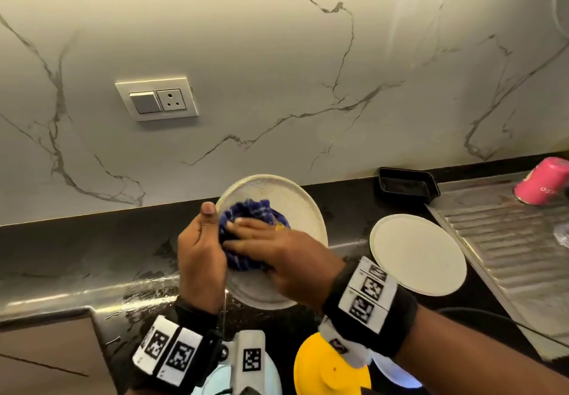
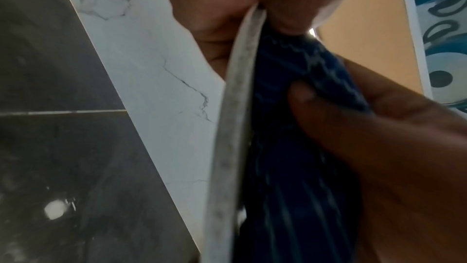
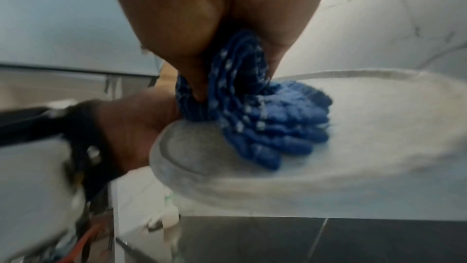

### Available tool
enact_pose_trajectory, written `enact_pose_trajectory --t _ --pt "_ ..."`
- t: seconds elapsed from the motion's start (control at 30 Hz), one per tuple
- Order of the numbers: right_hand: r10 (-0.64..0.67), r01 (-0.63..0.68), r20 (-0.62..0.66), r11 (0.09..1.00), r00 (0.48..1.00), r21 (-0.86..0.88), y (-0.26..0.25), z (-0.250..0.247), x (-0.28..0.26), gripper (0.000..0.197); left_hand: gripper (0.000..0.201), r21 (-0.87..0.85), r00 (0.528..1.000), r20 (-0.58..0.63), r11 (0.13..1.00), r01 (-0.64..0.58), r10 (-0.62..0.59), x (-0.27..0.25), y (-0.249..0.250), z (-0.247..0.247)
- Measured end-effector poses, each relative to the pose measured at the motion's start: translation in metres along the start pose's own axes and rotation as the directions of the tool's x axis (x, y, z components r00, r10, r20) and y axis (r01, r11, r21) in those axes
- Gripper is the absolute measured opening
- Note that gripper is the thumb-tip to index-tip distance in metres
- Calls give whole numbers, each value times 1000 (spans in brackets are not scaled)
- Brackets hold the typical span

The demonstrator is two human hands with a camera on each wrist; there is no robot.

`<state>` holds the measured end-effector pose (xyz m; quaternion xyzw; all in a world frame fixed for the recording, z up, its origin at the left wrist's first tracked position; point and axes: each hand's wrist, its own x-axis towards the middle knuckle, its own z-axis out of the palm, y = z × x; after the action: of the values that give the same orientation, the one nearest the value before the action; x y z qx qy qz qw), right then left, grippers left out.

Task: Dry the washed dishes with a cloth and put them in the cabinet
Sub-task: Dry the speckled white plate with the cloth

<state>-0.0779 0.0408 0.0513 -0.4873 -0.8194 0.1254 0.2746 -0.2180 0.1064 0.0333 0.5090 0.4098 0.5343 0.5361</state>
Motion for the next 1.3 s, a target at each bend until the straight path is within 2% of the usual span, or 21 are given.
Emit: enact_pose_trajectory --t 0.07,0.13,0.17,0.23,0.3,0.33,0.4,0.47,0.57,0.63,0.67,0.73,0.8,0.87,0.93,0.97,1.03,1.1,1.17,1.23,1.3 --pt "-85 93 84 991 993 -97 9 -1 -22 58 42 28 1000 13 1000 0 0 -1 -1 -4" --pt "-79 96 93 975 993 -199 21 -1 -45 64 38 46 1000 -12 999 -28 29 -3 -4 -6" --pt "-42 50 39 970 998 -240 29 -2 -53 65 38 55 999 -29 998 -37 39 -3 -6 -6" --pt "131 -157 -124 960 984 -230 42 -9 -55 59 39 73 999 -21 996 -46 47 -5 -8 -2" --pt "311 -347 -258 932 915 -108 47 -17 -40 53 37 106 997 37 992 -73 69 -10 -9 5" --pt "337 -375 -317 925 886 -63 44 -20 -29 52 36 119 994 71 989 -87 79 -13 -8 10" --pt "256 -296 -398 954 881 -41 33 -20 -6 48 35 98 989 120 991 -95 83 -14 -5 15" --pt "96 -135 -366 988 926 -82 15 -18 7 40 36 51 989 121 995 -88 81 -8 2 16" --pt "-104 84 -102 981 989 -177 -2 -10 -6 38 40 91 992 38 988 -123 120 6 13 10" --pt "-145 159 73 959 987 -235 0 -10 -30 49 42 110 988 -22 983 -150 153 11 13 2" --pt "-153 175 98 944 983 -281 7 -11 -42 54 45 117 986 -35 980 -159 164 12 12 -2" --pt "-134 134 27 912 991 -388 26 -16 -58 57 49 148 985 -28 975 -164 170 11 8 -7" --pt "-14 -39 -122 909 992 -416 44 -24 -56 55 46 161 985 4 972 -168 170 6 9 -5" --pt "141 -222 -265 926 954 -307 52 -33 -39 49 45 189 983 64 966 -179 170 -1 7 0" --pt "248 -306 -312 940 917 -153 50 -38 -20 53 42 195 977 133 962 -192 168 -5 6 6" --pt "248 -297 -312 948 917 -119 44 -39 -11 55 40 179 975 159 967 -183 155 -7 5 8" --pt "141 -179 -251 975 958 -133 28 -37 0 54 44 113 980 166 985 -128 108 -7 5 12" --pt "-56 29 -113 974 992 -225 15 -25 2 51 63 52 985 161 997 -64 55 -6 3 11" --pt "-171 160 -7 937 985 -311 12 -19 -2 57 77 33 984 171 998 -47 41 -7 1 9" --pt "-153 124 -52 924 987 -362 20 -22 -3 62 70 68 982 172 994 -88 75 -11 0 9" --pt "-50 -20 -190 936 981 -352 26 -28 -2 61 51 102 979 151 983 -153 137 -17 3 13"
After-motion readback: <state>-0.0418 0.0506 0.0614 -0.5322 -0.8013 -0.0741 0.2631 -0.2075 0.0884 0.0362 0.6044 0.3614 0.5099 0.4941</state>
